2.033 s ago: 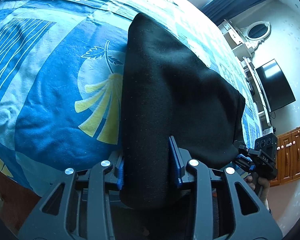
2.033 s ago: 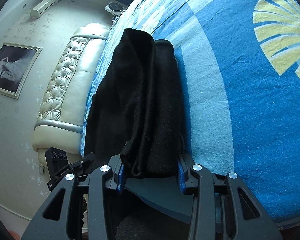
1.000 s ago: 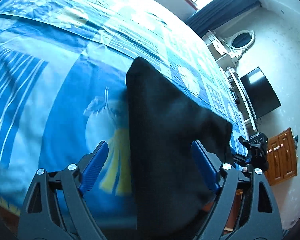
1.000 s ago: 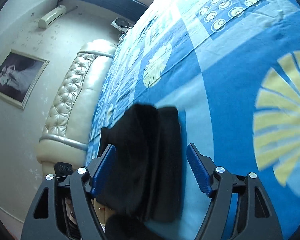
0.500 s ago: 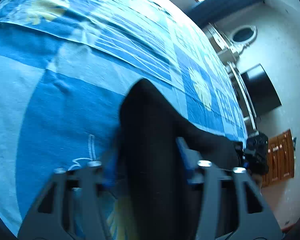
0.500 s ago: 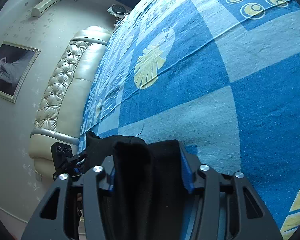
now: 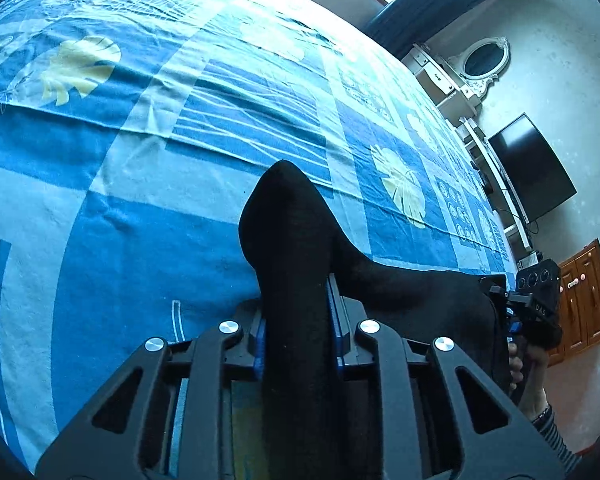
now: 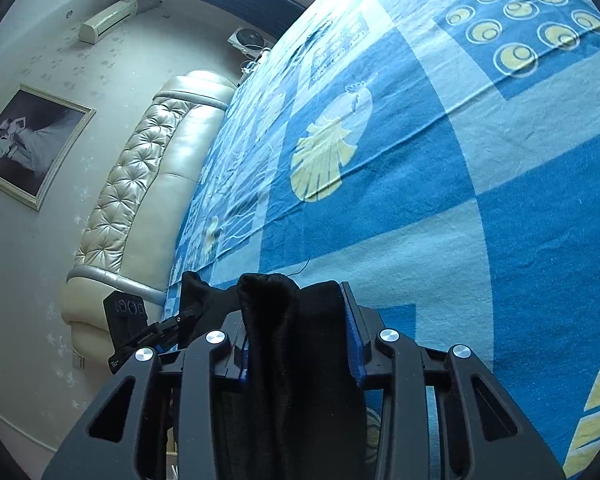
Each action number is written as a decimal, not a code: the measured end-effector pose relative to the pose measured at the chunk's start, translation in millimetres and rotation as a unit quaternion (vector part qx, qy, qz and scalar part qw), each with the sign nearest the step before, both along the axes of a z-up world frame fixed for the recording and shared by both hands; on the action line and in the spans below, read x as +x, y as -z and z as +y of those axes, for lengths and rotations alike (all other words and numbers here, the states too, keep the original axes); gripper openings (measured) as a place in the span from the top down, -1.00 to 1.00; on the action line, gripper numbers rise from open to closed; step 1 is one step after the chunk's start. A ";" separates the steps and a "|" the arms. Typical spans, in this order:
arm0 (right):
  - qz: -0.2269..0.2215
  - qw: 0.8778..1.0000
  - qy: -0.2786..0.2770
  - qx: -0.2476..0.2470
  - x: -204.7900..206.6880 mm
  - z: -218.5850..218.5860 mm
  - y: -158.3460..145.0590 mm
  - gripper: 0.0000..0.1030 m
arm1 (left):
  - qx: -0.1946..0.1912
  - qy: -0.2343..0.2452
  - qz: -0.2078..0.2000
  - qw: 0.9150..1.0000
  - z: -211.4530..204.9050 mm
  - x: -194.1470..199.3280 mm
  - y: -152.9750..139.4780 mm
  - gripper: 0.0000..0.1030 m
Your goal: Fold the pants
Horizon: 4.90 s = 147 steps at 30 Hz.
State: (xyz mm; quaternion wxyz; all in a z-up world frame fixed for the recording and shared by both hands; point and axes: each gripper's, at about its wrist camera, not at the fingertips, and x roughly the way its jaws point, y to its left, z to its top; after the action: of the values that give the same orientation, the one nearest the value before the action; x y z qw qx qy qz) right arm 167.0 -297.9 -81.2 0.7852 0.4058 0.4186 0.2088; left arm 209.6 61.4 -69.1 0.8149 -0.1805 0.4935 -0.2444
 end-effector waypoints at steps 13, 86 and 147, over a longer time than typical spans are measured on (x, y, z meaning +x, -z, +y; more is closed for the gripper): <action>-0.004 1.000 0.012 0.003 43.2 -2.9 -0.5 0.31 | 0.058 -0.009 -0.014 0.998 -12.3 46.4 -10.1 0.56; 0.059 0.998 0.022 0.028 -50.5 19.5 19.1 -0.08 | -0.113 -0.064 0.088 0.988 41.2 -82.1 29.6 -0.14; 0.068 0.992 0.012 0.107 -103.1 4.8 40.2 0.08 | -0.004 -0.052 0.035 0.998 39.0 -110.2 8.4 -0.14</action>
State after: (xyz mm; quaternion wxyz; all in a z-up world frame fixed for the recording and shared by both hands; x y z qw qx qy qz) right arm 63.9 -293.0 -121.4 0.7096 0.5055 0.4413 0.2151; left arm 99.4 100.4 -77.5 0.8079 -0.2174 0.5110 -0.1975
